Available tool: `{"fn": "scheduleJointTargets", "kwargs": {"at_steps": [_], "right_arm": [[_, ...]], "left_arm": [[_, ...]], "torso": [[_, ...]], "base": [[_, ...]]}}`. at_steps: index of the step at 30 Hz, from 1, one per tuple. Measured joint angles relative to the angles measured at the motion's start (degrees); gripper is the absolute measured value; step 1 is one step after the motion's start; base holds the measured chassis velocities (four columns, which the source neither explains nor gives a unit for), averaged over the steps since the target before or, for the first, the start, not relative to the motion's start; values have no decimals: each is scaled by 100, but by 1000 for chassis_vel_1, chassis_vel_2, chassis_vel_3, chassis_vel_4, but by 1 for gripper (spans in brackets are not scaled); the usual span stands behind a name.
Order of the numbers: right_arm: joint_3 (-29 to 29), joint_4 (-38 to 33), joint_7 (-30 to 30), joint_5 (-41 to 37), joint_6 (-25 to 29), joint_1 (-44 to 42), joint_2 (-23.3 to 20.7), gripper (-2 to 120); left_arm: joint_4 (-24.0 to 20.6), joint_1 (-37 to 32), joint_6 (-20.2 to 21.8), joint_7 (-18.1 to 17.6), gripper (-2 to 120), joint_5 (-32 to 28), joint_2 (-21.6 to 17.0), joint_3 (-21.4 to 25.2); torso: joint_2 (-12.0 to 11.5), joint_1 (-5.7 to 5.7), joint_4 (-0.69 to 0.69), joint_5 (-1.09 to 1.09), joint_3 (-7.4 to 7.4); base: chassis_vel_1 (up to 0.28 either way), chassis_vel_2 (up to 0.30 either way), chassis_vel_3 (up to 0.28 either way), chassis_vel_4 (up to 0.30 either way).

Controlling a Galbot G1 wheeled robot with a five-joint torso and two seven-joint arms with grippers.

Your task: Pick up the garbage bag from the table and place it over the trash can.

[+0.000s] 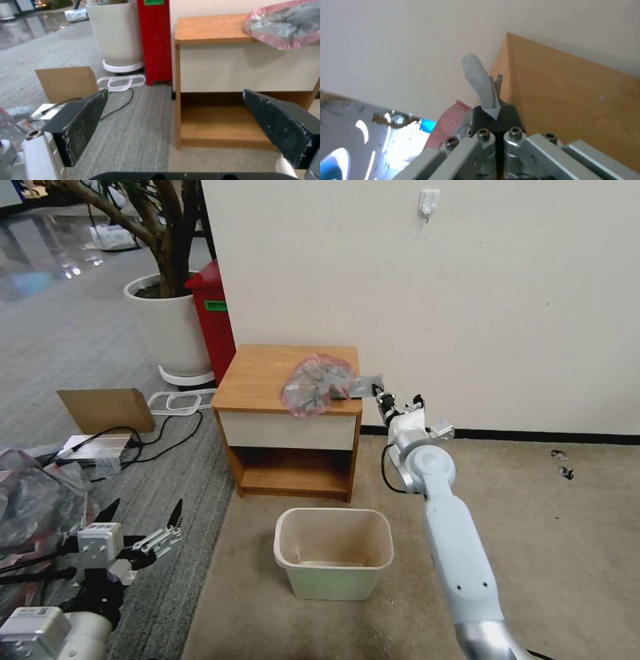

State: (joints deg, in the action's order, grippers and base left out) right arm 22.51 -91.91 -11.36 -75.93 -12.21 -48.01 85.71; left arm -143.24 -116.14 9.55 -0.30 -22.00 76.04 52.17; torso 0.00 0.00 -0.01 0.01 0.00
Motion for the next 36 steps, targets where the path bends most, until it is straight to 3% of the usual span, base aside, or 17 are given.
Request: {"fn": "scheduleJointTargets", "kwargs": {"at_steps": [8, 11, 16, 25, 36], "right_arm": [[-662, -1493, -818, -166, 52, -945, -432, 0], [-1202, -2245, -1519, -201, 139, -1465, -677, 0], [-1829, -2916, -2402, -162, 207, -1808, -788, 0], [-2341, -3124, -2531, 577, 162, -2368, -1187, 0], [-2133, -3300, -2887, 809, 146, -2901, -1537, 0]], "left_arm": [[1, 10, 2, 12, 100, 33, -9, -26], [1, 32, 2, 22, 100, 14, -49, -26], [1, 55, 7, 22, 100, 8, -84, -58], [1, 89, 8, 21, 100, 4, -139, -88], [1, 119, 7, 15, 100, -3, -208, -157]], "torso": [[0, 0, 1, -1, 0], [0, 0, 0, -1, -1], [0, 0, 1, -1, 0], [0, 0, 1, -1, 0], [0, 0, 1, 0, 0]], "base": [[0, 0, 0, 0], [0, 0, 0, 0], [0, 0, 0, 0], [0, 0, 0, 0], [0, 0, 0, 0]]}}
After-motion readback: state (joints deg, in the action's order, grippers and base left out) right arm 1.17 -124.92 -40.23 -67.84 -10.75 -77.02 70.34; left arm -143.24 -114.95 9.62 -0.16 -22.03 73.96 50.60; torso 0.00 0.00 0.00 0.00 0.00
